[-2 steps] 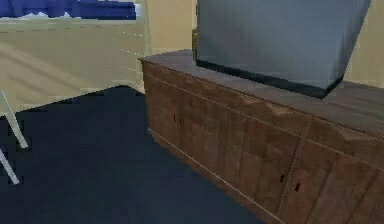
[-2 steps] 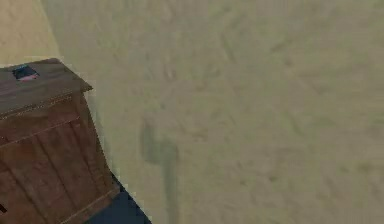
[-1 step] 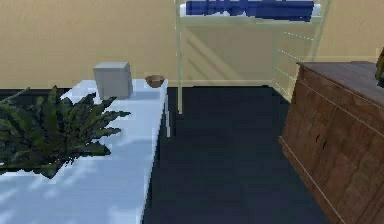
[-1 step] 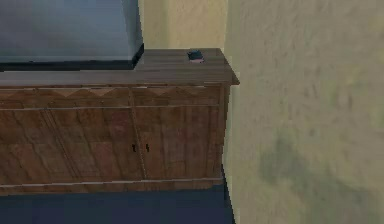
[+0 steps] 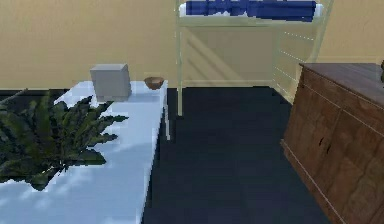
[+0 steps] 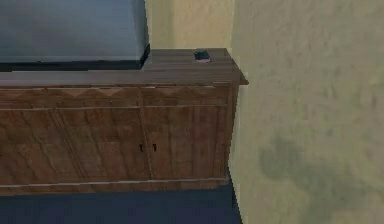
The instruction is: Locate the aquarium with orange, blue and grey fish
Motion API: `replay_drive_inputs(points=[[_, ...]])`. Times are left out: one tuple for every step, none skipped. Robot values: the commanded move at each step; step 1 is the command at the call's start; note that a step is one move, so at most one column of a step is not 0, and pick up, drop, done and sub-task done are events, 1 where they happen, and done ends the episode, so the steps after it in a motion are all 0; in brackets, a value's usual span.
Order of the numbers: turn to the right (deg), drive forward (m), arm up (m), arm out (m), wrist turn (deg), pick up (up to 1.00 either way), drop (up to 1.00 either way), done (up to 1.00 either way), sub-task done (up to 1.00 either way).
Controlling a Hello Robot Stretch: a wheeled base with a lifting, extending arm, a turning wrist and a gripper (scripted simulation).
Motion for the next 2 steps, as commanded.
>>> replay_drive_inputs(points=[[36.0, 0.0, 0.0, 0.0, 0.0, 0.0, 0.0, 0.0, 0.0], [0.0, 0.25, 0.0, 0.0, 0.0, 0.0, 0.0, 0.0, 0.0]])
